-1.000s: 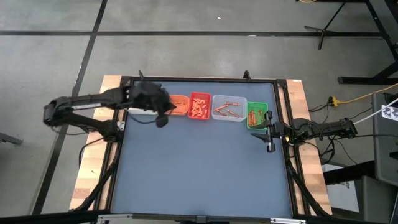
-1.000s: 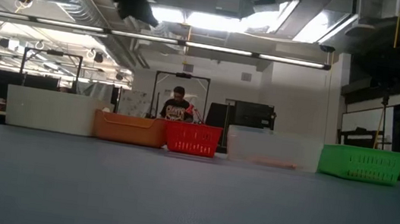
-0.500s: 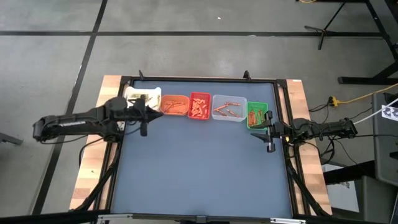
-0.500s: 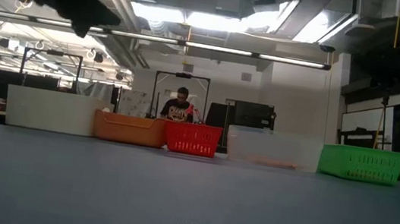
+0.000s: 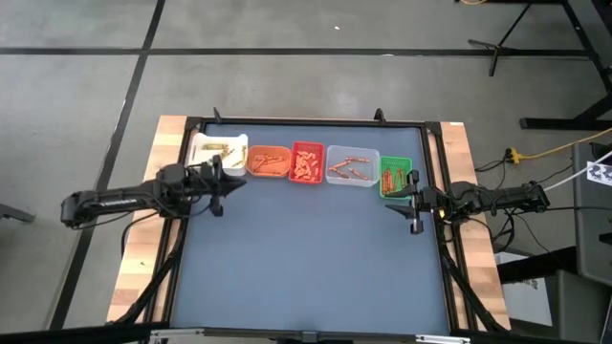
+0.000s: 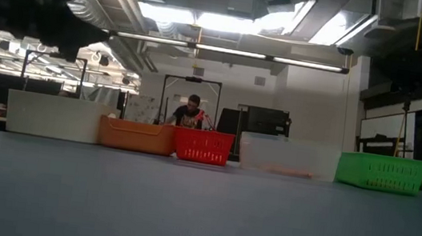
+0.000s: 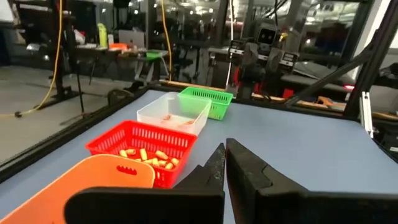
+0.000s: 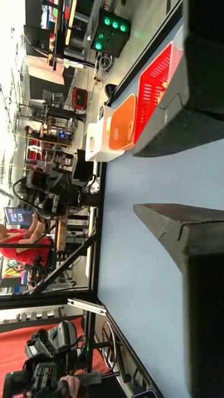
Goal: Sort crayons
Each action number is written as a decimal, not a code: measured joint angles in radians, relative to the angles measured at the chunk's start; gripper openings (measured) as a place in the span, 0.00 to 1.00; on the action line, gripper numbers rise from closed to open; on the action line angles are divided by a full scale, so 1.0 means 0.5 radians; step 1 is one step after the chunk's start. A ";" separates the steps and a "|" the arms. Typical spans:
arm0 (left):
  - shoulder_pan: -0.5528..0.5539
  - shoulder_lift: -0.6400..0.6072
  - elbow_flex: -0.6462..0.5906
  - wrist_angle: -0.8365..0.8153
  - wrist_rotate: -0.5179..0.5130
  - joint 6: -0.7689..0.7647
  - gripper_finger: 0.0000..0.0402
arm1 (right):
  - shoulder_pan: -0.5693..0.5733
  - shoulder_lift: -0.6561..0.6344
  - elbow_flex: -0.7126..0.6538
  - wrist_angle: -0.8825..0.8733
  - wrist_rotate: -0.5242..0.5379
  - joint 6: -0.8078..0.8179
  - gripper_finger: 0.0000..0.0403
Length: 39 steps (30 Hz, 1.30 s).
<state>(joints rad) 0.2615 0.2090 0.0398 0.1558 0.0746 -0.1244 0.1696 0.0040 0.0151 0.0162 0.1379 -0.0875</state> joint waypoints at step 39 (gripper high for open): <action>0.000 -0.413 -0.054 -0.095 0.057 0.275 0.00 | 0.000 0.000 0.000 0.002 0.000 0.006 0.33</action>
<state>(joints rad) 0.2615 0.0025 0.0129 0.1081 0.1033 0.0130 0.1696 0.0040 0.0151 0.0174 0.1380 -0.0844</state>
